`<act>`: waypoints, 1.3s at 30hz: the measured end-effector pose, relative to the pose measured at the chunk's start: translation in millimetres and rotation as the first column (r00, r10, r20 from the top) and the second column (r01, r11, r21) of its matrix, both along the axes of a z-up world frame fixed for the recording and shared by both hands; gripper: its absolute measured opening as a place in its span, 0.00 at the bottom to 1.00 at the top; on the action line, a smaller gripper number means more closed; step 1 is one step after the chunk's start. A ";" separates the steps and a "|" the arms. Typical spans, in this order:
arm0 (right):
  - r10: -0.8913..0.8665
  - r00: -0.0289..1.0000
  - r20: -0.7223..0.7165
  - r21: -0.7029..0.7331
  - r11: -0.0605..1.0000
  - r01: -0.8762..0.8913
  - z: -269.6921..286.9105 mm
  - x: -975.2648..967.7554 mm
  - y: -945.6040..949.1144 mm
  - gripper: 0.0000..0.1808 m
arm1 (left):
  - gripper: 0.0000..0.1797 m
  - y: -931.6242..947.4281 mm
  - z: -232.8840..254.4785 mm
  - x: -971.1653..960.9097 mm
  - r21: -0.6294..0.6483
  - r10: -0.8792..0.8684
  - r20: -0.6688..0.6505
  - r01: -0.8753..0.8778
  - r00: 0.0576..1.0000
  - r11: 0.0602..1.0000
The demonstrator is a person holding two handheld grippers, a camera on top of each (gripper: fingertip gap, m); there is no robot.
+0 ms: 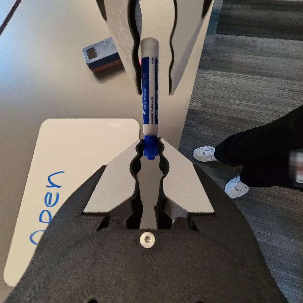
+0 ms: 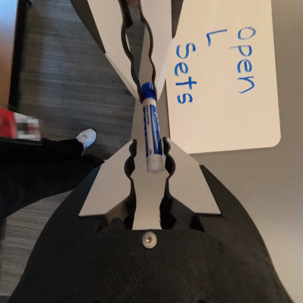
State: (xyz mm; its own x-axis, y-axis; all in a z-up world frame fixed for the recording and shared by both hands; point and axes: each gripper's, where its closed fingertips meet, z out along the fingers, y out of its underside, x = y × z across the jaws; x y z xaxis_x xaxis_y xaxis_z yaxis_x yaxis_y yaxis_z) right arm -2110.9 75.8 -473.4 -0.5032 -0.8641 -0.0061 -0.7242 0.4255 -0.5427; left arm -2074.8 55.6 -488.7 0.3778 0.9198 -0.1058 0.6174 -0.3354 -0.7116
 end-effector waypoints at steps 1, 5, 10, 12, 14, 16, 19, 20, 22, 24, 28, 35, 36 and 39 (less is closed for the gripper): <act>0.000 1.000 -0.022 -0.001 1.000 0.000 -6.4 -4.0 -0.5 0.18 | 0.08 -0.6 1.3 -6.1 -0.006 0.002 -0.002 -0.002 1.000 1.000; -0.036 0.998 -0.043 -0.043 0.998 0.034 -17.9 -25.1 -4.7 0.09 | 0.08 3.7 0.7 -29.8 -0.016 -0.021 0.024 0.021 0.999 1.000; -0.047 0.999 -0.006 -0.016 0.999 0.046 -27.1 -48.7 11.2 0.09 | 0.09 17.1 -5.0 -53.1 -0.013 -0.083 0.060 0.084 0.995 0.996; -0.077 0.996 0.050 0.012 0.997 0.077 -28.5 -57.2 19.2 0.09 | 0.09 23.2 -2.0 -62.5 -0.032 -0.122 0.043 0.123 0.992 0.992; -0.110 0.987 0.119 0.028 0.994 0.107 -27.4 -63.6 29.3 0.09 | 0.09 30.5 0.6 -69.8 -0.034 -0.158 0.042 0.160 0.987 0.987; -0.141 0.978 0.155 0.026 0.990 0.139 -28.0 -69.9 37.7 0.09 | 0.09 37.6 0.0 -76.6 -0.048 -0.194 0.055 0.197 0.979 0.979; -0.169 0.971 0.169 0.026 0.986 0.167 -34.4 -78.2 50.2 0.09 | 0.09 46.4 -7.5 -84.2 -0.089 -0.249 0.114 0.259 0.962 0.962; -0.183 0.969 0.166 0.028 0.983 0.181 -37.3 -83.2 53.7 0.09 | 0.09 39.0 -14.7 -83.4 -0.136 -0.237 0.173 0.261 0.956 0.956; -0.258 0.966 0.017 0.009 0.966 0.258 -52.0 -129.0 65.9 0.09 | 0.09 -14.1 -50.2 -53.1 -0.322 -0.141 0.417 0.291 0.898 0.901; -0.385 0.901 0.201 0.058 0.922 0.382 -31.6 -150.6 79.3 0.09 | 0.08 -0.1 -36.0 -60.1 -0.116 -0.130 0.295 0.170 0.947 0.979; -0.498 0.825 0.265 0.020 0.859 0.512 -13.9 -183.2 91.5 0.09 | 0.09 7.0 -25.1 -112.1 -0.064 -0.063 0.134 0.073 0.989 0.995; -0.563 0.777 0.283 0.016 0.812 0.583 -34.4 -194.3 95.2 0.09 | 0.09 7.8 -84.6 -151.1 0.098 0.026 0.320 -0.061 0.947 0.993; -0.560 0.778 0.287 0.017 0.814 0.580 -37.0 -192.4 95.0 0.09 | 0.09 5.3 -86.5 -152.3 0.086 0.035 0.308 -0.065 0.951 0.994; -0.563 0.787 0.253 -0.026 0.809 0.587 -45.4 -193.8 90.4 0.09 | 0.27 -5.4 -85.5 -142.7 0.078 0.076 0.343 -0.109 0.936 0.991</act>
State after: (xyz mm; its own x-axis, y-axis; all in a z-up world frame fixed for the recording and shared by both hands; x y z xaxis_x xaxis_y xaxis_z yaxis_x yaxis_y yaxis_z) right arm -2304.6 166.2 -518.8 -0.9020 -0.4172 -0.1110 -0.2170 0.6604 -0.7189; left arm -2217.5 50.2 -574.2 0.2891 0.9518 0.1027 0.8521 -0.2070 -0.4806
